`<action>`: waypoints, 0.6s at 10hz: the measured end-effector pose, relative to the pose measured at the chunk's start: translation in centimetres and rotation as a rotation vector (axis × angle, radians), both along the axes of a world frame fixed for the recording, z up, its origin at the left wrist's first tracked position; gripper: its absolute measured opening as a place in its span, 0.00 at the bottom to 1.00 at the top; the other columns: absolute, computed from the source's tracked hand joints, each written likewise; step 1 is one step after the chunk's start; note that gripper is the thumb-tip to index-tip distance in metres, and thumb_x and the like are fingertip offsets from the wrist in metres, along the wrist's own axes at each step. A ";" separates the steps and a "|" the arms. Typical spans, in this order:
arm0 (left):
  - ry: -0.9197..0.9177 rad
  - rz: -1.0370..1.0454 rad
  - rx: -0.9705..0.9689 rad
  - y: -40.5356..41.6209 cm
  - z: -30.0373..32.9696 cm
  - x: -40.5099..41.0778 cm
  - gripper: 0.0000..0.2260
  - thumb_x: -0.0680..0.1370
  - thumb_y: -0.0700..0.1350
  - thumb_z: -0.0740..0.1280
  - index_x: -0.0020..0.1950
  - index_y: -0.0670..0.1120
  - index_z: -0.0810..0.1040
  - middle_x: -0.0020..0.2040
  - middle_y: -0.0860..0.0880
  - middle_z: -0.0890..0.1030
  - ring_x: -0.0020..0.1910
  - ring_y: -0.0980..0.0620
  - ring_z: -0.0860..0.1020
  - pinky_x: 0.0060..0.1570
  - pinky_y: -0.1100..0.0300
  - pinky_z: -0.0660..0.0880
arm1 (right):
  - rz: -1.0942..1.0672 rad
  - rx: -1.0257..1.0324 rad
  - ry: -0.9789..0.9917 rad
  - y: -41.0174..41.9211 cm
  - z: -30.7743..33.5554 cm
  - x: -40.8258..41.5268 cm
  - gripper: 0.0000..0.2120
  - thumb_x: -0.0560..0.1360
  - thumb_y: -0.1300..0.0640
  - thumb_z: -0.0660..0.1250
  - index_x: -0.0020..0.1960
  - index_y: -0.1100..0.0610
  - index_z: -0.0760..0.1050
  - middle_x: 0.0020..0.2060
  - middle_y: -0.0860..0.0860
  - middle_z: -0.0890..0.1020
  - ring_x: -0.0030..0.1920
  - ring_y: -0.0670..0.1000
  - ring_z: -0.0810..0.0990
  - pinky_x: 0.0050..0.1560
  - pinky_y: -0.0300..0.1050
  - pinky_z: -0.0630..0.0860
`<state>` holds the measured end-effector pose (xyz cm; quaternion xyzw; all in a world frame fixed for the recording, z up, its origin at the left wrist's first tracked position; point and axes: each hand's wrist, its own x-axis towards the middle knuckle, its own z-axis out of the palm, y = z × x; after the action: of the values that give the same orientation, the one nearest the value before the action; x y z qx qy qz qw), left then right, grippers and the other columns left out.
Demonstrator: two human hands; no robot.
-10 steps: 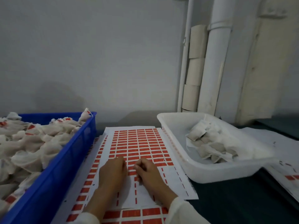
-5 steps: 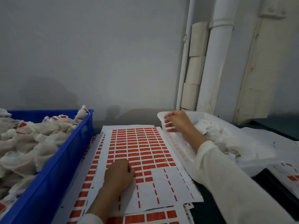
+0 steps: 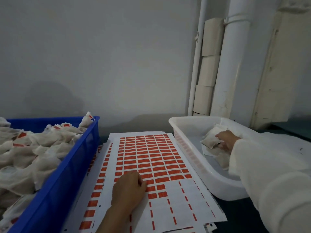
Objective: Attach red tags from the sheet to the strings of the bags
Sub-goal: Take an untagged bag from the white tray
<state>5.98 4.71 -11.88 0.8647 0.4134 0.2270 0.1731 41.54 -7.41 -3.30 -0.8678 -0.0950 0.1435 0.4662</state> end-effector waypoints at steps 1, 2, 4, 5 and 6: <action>0.013 0.017 0.014 0.2 -0.1 0.2 0.08 0.75 0.59 0.62 0.41 0.57 0.70 0.38 0.63 0.72 0.32 0.61 0.72 0.35 0.73 0.64 | -0.053 0.035 0.082 0.1 -0.6 0.9 0.10 0.77 0.62 0.58 0.58 0.60 0.68 0.46 0.59 0.70 0.28 0.53 0.64 0.18 0.39 0.70; 0.021 0.028 0.022 0.1 -0.2 0.3 0.08 0.75 0.59 0.62 0.41 0.57 0.70 0.37 0.63 0.72 0.32 0.60 0.73 0.35 0.73 0.64 | 0.067 0.004 -0.037 -0.1 -0.6 0.0 0.04 0.77 0.61 0.57 0.51 0.59 0.68 0.50 0.57 0.67 0.32 0.50 0.66 0.43 0.50 0.77; 0.011 0.029 0.039 0.1 -0.2 0.2 0.08 0.76 0.59 0.62 0.42 0.57 0.70 0.38 0.62 0.73 0.32 0.60 0.72 0.35 0.73 0.64 | -0.018 0.059 0.118 0.7 -0.7 0.6 0.13 0.79 0.60 0.54 0.60 0.63 0.70 0.40 0.57 0.69 0.36 0.58 0.69 0.26 0.43 0.70; 0.004 0.030 0.039 0.1 -0.2 0.2 0.07 0.76 0.58 0.62 0.42 0.57 0.70 0.38 0.62 0.73 0.31 0.60 0.72 0.34 0.73 0.63 | -0.041 0.074 0.119 1.0 -0.8 -0.1 0.12 0.78 0.65 0.53 0.58 0.65 0.71 0.37 0.58 0.72 0.32 0.55 0.70 0.23 0.44 0.71; -0.005 0.034 0.046 0.1 -0.3 0.3 0.08 0.76 0.58 0.62 0.41 0.56 0.70 0.38 0.62 0.73 0.32 0.60 0.72 0.35 0.73 0.64 | -0.010 0.015 0.007 0.9 -1.2 0.1 0.11 0.77 0.68 0.53 0.56 0.66 0.70 0.40 0.62 0.75 0.34 0.59 0.74 0.32 0.47 0.71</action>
<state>6.26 4.80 -12.21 0.8607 0.4222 0.2414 0.1504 41.65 -6.52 -4.50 -0.8643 -0.0901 0.1434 0.4736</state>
